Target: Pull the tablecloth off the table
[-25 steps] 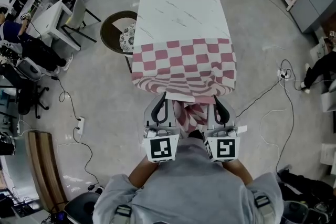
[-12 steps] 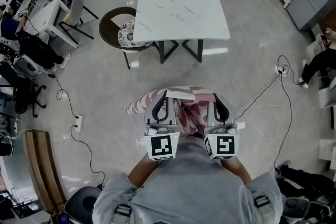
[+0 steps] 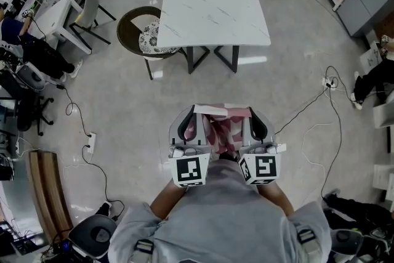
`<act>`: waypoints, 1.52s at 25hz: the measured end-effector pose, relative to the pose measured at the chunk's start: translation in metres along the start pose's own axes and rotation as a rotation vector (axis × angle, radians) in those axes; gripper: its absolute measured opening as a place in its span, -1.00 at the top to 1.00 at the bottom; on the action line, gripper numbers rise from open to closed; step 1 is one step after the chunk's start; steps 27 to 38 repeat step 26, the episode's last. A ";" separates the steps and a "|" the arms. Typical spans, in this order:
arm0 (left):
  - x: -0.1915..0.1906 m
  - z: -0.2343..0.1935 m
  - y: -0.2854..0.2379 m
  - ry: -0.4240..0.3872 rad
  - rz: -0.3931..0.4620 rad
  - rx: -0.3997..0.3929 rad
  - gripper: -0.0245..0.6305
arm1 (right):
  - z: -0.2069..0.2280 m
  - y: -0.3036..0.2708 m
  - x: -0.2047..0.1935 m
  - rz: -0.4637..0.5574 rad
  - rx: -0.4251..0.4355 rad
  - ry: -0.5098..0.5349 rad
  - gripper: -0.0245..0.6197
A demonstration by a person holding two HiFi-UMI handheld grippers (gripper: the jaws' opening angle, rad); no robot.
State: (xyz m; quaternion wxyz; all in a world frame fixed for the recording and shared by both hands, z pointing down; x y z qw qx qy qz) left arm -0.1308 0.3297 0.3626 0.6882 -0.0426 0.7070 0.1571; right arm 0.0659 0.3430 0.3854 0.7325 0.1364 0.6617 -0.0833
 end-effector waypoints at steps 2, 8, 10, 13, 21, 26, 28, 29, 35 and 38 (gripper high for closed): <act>0.000 -0.001 -0.001 0.003 0.001 0.000 0.91 | 0.000 -0.001 0.000 0.002 -0.003 -0.001 0.90; -0.003 -0.001 -0.003 -0.002 -0.002 -0.003 0.91 | 0.003 -0.005 -0.003 -0.002 -0.006 -0.010 0.90; -0.004 0.001 -0.006 -0.002 -0.003 -0.004 0.91 | 0.005 -0.006 -0.003 -0.001 -0.004 -0.008 0.90; -0.004 0.002 -0.011 -0.003 -0.005 -0.004 0.91 | 0.009 -0.010 -0.002 -0.002 -0.001 -0.004 0.90; -0.005 0.005 -0.015 -0.005 -0.004 -0.005 0.91 | 0.015 -0.013 -0.002 -0.006 0.000 -0.005 0.90; -0.007 0.004 -0.016 -0.006 -0.007 -0.005 0.91 | 0.015 -0.014 -0.005 -0.010 0.004 -0.003 0.90; -0.007 0.004 -0.016 -0.006 -0.007 -0.005 0.91 | 0.015 -0.014 -0.005 -0.010 0.004 -0.003 0.90; -0.007 0.004 -0.016 -0.006 -0.007 -0.005 0.91 | 0.015 -0.014 -0.005 -0.010 0.004 -0.003 0.90; -0.007 0.004 -0.016 -0.006 -0.007 -0.005 0.91 | 0.015 -0.014 -0.005 -0.010 0.004 -0.003 0.90; -0.007 0.004 -0.016 -0.006 -0.007 -0.005 0.91 | 0.015 -0.014 -0.005 -0.010 0.004 -0.003 0.90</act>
Point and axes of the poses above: the fingertips, and each gripper's own axes: y backward along the fingers, z to its right, x out of its top, the point moved 10 cm from there along y, backward along the fingers, and after that the axes turned 11 degrees about z, right-handed, at the moved point
